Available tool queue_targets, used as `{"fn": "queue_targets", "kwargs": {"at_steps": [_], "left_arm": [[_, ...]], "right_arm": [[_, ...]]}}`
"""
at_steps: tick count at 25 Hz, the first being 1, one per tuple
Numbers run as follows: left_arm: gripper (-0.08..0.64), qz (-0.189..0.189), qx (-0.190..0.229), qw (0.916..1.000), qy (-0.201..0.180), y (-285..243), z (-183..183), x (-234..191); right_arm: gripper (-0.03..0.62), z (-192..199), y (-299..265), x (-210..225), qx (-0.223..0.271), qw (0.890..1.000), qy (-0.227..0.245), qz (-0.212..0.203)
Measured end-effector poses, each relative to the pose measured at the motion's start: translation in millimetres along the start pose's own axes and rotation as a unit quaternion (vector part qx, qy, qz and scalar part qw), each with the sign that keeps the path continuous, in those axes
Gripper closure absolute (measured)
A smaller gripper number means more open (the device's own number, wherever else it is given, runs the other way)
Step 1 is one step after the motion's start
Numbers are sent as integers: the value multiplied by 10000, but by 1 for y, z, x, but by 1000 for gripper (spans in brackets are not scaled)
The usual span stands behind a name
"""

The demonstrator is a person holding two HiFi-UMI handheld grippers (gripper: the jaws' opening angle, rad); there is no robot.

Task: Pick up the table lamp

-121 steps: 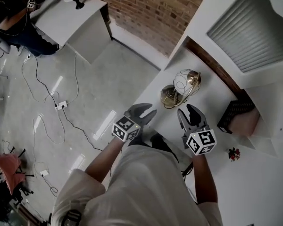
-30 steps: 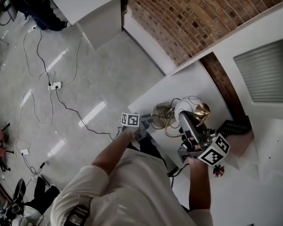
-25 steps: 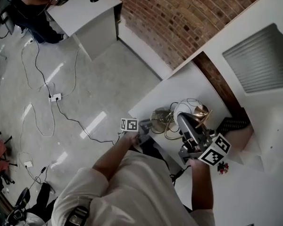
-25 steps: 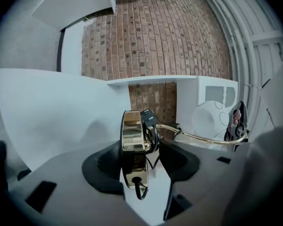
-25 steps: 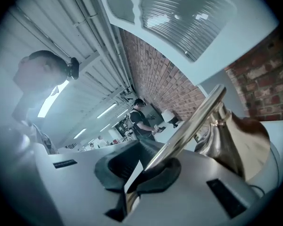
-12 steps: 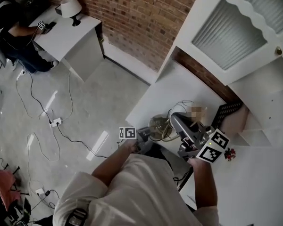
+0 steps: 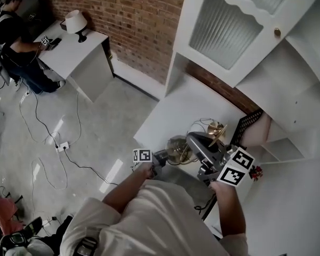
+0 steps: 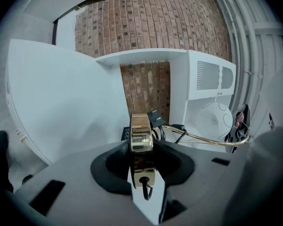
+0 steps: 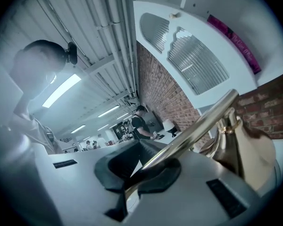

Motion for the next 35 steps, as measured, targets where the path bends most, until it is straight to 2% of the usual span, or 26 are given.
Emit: {"fn": "queue_targets", "kwargs": {"at_steps": [11, 19, 26, 35], "left_arm": [[422, 32, 242, 9996, -162, -52, 75, 15], [422, -66, 475, 9984, -313, -62, 127, 19], [423, -163, 622, 9973, -349, -60, 139, 18], [423, -145, 447, 9984, -329, -45, 147, 26]], "right_arm": [[580, -7, 101, 5, -145, 9994, 144, -266], [580, 7, 161, -3, -270, 9980, 238, -518], [580, 13, 174, 1, -310, 9973, 219, -630], [580, 22, 180, -23, -176, 9981, 266, -530]]}}
Point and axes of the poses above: the fingertips, and each gripper's own axes: y backward along the fingers, x to its right, z out of its underside, the point moved 4 cm from there along y, backward along the fingers, and after that the axes turned 14 degrees about z, right-handed, at the moved point
